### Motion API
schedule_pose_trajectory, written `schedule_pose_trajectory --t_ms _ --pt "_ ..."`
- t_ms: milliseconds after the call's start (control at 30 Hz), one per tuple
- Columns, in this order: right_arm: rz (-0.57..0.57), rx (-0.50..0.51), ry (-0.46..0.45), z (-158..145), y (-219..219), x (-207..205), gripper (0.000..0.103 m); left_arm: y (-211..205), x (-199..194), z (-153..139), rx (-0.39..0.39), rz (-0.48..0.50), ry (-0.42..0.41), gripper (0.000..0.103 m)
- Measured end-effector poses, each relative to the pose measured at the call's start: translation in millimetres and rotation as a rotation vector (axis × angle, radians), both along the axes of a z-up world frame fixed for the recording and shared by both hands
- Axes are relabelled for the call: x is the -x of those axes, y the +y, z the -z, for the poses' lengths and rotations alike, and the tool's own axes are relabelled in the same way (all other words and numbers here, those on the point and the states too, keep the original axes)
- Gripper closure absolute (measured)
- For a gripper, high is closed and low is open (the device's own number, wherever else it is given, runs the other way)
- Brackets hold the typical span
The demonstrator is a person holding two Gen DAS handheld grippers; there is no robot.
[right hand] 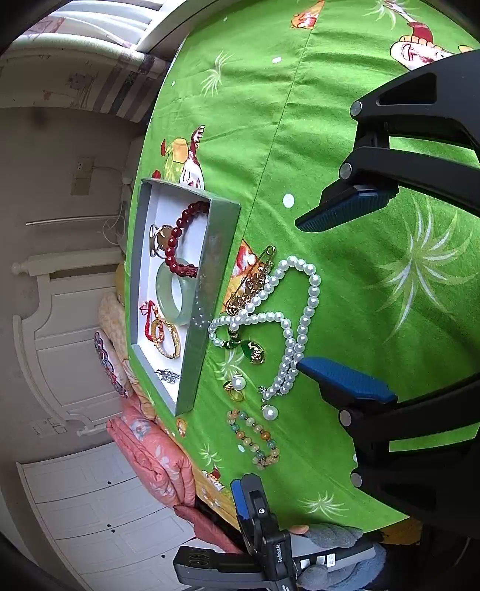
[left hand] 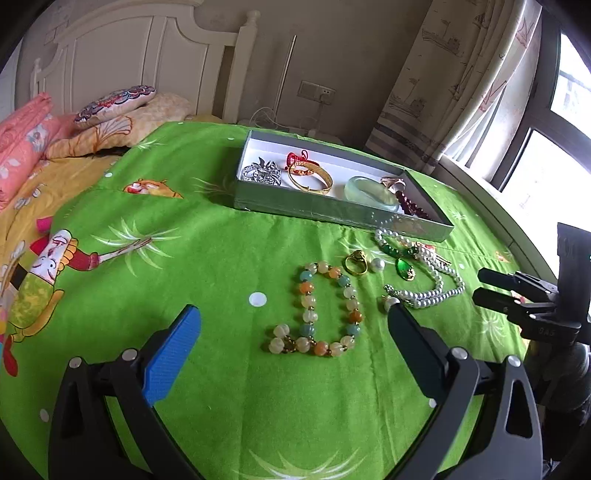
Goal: Organize jewelry
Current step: 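Open the right tool releasing the red bracelet while the left tool releases the gold bangle in the box, then move the left tool over the pastel bead bracelet and close on it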
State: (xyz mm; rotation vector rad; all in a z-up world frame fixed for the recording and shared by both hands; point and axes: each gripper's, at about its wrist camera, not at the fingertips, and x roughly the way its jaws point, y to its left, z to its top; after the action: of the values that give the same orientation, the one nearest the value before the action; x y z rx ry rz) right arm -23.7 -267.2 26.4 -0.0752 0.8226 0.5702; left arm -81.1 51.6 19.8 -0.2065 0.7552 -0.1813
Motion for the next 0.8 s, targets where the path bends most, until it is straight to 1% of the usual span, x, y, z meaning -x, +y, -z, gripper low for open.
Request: schedule_pose_trajectory --t_ms 67,100,133,200,267,333,400,433,467,533,600,700,767,800 --pt "-0.012 0.005 0.001 0.4 2.1 -0.4 0.035 -3.0 1.9 -0.7 -0.002 0.009 -0.007 0.003" --pt "-0.016 0.01 0.004 1.2 3.1 -0.3 0.035 -8.6 4.3 -2.4 -0.024 0.024 -0.021 0.003" --pt "-0.015 0.014 0.008 2.0 3.7 -0.7 0.035 -16.3 6.5 -4.6 -0.063 0.042 -0.037 0.004" --pt "-0.002 0.013 0.016 2.5 2.0 -2.9 0.035 -38.2 7.5 -8.2 -0.17 0.1 -0.055 0.004" --pt "0.007 0.004 0.022 2.8 0.3 -3.9 0.035 -58.7 4.6 -7.6 -0.28 0.141 -0.047 0.006" --pt "0.01 -0.002 0.021 2.2 -1.1 -3.9 0.035 -70.2 -2.7 -5.1 -0.33 0.153 -0.02 0.009" --pt "0.011 -0.006 0.019 2.2 -2.1 -3.7 0.035 -73.1 -8.7 -4.9 -0.35 0.139 -0.004 0.019" --pt "0.01 -0.009 0.02 2.2 -2.5 -3.8 0.035 -73.6 -8.5 -6.2 -0.342 0.159 -0.004 0.03" --pt "0.011 -0.012 0.021 2.2 -3.1 -4.0 0.035 -73.5 -6.3 -8.0 -0.325 0.184 -0.007 0.035" --pt "0.011 -0.018 0.025 2.3 -4.1 -4.5 0.035 -73.4 -1.2 -11.0 -0.308 0.225 -0.018 0.035" --pt "0.01 -0.024 0.03 2.9 -5.0 -5.1 0.035 -74.7 -0.4 -9.8 -0.324 0.247 -0.01 0.036" --pt "0.011 -0.026 0.031 2.9 -5.7 -5.7 0.035 -77.9 -1.5 -2.4 -0.357 0.314 0.014 0.038" --pt "0.013 -0.031 0.028 2.8 -6.4 -5.6 0.035 -78.4 -0.4 1.7 -0.391 0.327 0.015 0.038" --pt "0.013 -0.034 0.028 2.9 -6.6 -5.5 0.035 -76.1 -0.2 3.0 -0.383 0.331 0.021 0.038"
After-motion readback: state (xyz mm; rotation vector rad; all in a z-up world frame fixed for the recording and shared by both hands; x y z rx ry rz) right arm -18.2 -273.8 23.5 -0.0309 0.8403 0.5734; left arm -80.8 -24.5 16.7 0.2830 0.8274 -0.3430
